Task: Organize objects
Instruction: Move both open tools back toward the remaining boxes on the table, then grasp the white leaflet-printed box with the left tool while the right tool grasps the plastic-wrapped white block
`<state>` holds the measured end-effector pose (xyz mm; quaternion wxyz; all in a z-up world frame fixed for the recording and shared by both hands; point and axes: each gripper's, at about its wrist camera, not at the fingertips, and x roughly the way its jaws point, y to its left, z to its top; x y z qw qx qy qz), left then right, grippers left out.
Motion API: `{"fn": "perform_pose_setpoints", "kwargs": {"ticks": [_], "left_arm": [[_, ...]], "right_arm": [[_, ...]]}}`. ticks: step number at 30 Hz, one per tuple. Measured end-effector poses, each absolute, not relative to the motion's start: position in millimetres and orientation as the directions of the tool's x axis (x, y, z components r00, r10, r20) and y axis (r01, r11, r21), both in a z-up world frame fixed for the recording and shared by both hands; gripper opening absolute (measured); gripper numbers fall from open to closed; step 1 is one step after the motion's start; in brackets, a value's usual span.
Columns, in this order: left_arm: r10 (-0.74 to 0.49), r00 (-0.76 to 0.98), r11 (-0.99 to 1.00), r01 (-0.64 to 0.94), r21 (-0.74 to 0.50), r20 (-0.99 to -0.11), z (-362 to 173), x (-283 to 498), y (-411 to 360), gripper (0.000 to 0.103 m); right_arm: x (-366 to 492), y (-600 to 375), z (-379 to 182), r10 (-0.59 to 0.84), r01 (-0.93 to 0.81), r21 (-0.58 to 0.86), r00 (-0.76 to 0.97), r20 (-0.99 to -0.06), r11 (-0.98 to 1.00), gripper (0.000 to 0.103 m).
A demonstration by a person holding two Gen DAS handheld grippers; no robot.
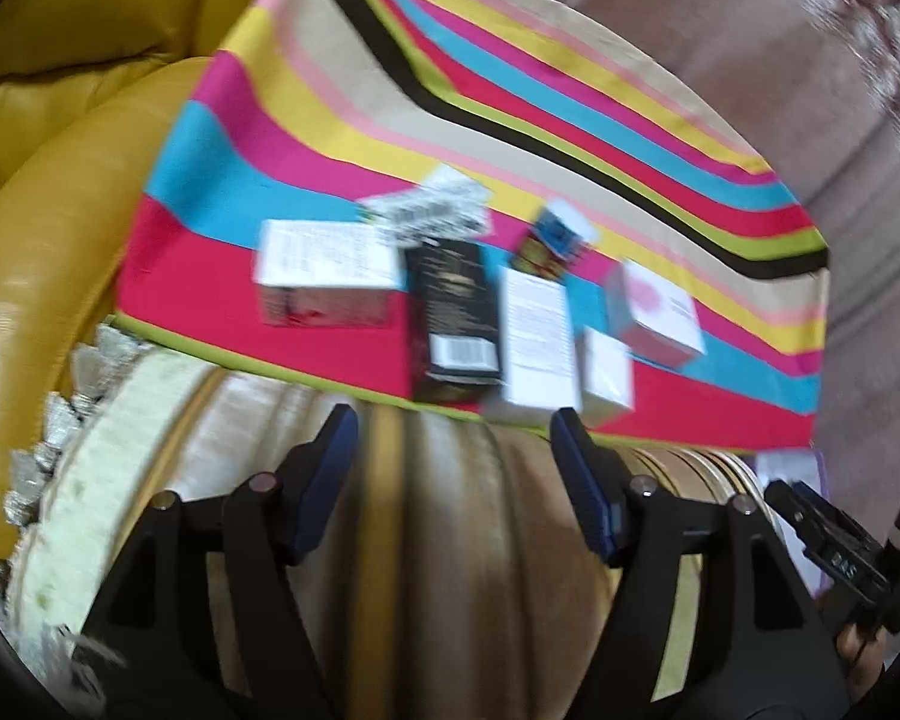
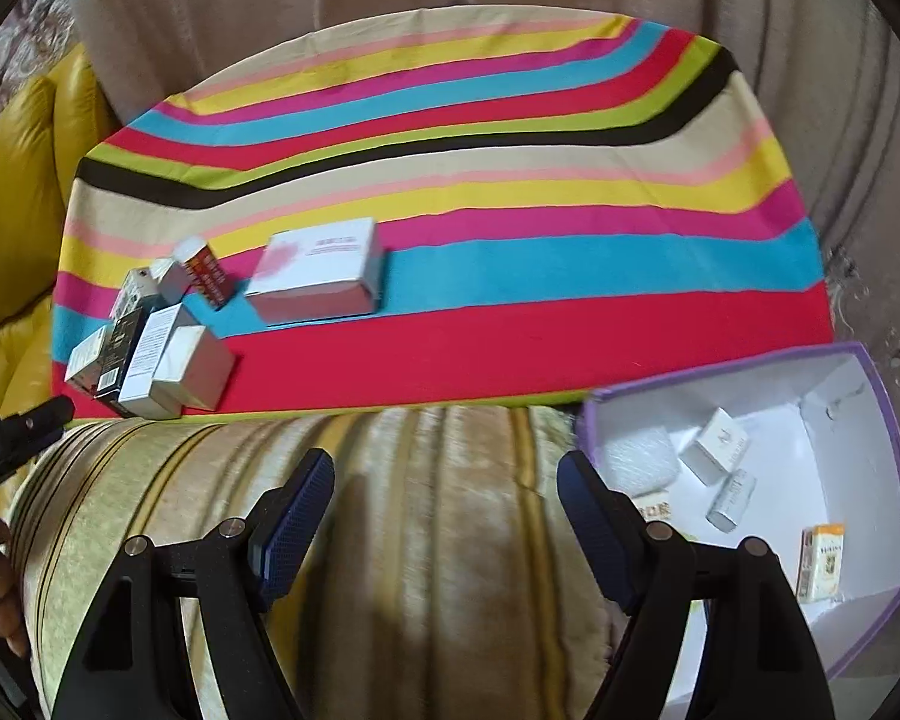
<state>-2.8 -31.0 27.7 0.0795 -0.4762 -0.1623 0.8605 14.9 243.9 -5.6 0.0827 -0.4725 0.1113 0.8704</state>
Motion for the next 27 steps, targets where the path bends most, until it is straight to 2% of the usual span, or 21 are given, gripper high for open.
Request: {"fn": "perform_pose_setpoints", "kwargs": {"ticks": [8, 14, 27], "left_arm": [[0.255, -0.547, -0.936, 0.067, -0.346, -0.797, 22, -21, -47, 0.077], [0.221, -0.559, -0.941, 0.091, -0.325, -0.799, 19, -40, -54, 0.084], [0.157, -0.528, -0.949, 0.152, -0.275, -0.834, 6, -75, -66, 0.086]], "right_arm": [[-9, 214, -6, 0.011, -0.191, 0.111, -0.545, -0.839, -0.975, 0.078], [-27, 193, -6, -0.011, -0.16, 0.12, -0.557, -0.831, -0.98, 0.078], [-60, 149, -8, -0.051, -0.061, 0.103, -0.559, -0.828, -0.993, 0.078]]}}
